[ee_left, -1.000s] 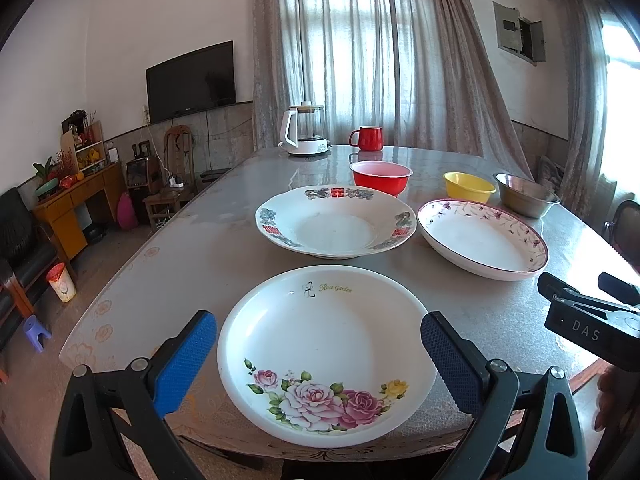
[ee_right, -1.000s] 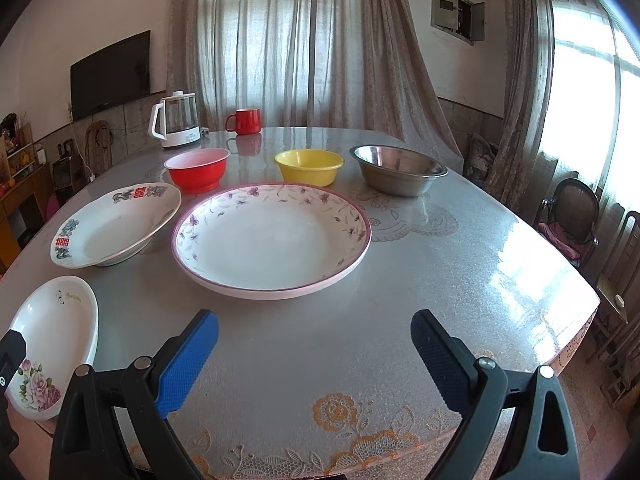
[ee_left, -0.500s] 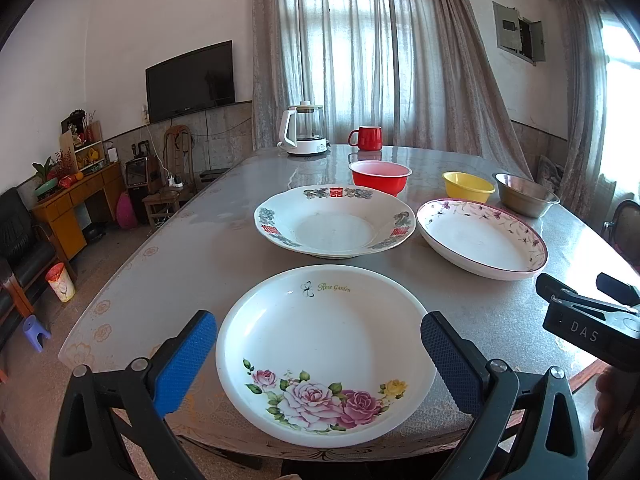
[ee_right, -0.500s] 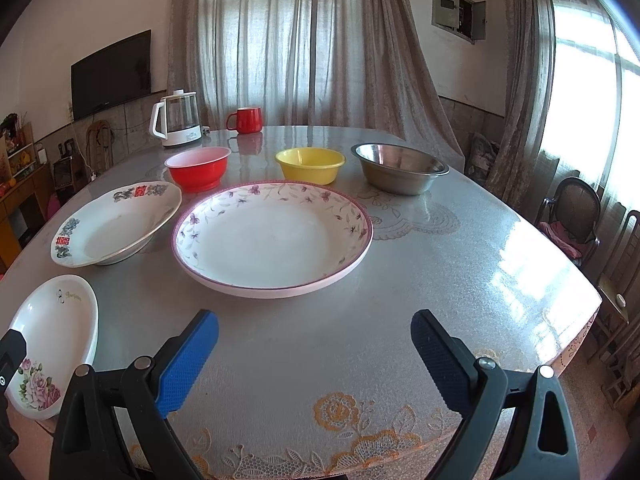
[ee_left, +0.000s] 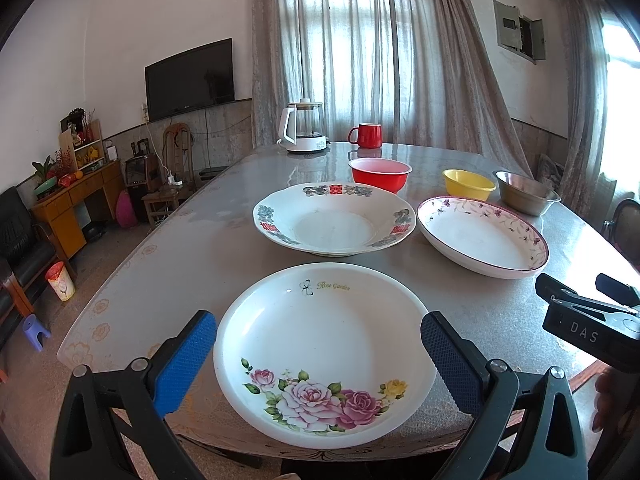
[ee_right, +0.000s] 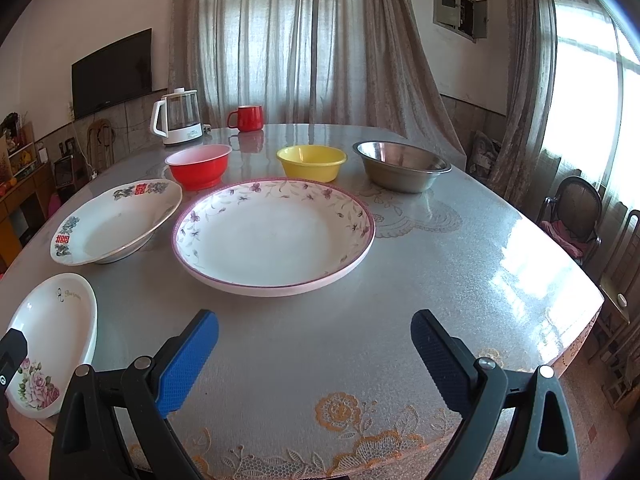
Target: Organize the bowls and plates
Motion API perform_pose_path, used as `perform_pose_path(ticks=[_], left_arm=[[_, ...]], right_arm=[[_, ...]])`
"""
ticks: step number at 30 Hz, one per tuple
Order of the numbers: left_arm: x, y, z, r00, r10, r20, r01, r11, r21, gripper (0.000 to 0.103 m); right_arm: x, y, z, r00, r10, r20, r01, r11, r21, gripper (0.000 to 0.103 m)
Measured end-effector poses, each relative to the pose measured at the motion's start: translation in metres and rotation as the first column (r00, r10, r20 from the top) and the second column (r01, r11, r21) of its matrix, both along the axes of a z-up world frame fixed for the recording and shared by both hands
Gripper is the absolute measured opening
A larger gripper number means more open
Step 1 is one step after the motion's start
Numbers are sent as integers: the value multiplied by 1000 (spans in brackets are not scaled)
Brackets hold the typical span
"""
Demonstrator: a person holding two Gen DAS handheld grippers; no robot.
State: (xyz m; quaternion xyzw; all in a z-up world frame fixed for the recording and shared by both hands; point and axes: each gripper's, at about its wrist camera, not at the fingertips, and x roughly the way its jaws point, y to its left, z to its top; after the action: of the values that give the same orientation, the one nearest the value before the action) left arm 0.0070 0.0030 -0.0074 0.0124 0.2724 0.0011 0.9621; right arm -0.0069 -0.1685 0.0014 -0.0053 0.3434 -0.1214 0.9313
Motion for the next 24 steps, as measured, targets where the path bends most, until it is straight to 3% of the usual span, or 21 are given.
perform_pose_path(ticks=[24], left_arm=[[7, -2, -3, 1000, -6, -22, 6, 1000, 2, 103]], right_arm=[[5, -2, -6, 1000, 18, -24, -18, 1000, 26, 98]])
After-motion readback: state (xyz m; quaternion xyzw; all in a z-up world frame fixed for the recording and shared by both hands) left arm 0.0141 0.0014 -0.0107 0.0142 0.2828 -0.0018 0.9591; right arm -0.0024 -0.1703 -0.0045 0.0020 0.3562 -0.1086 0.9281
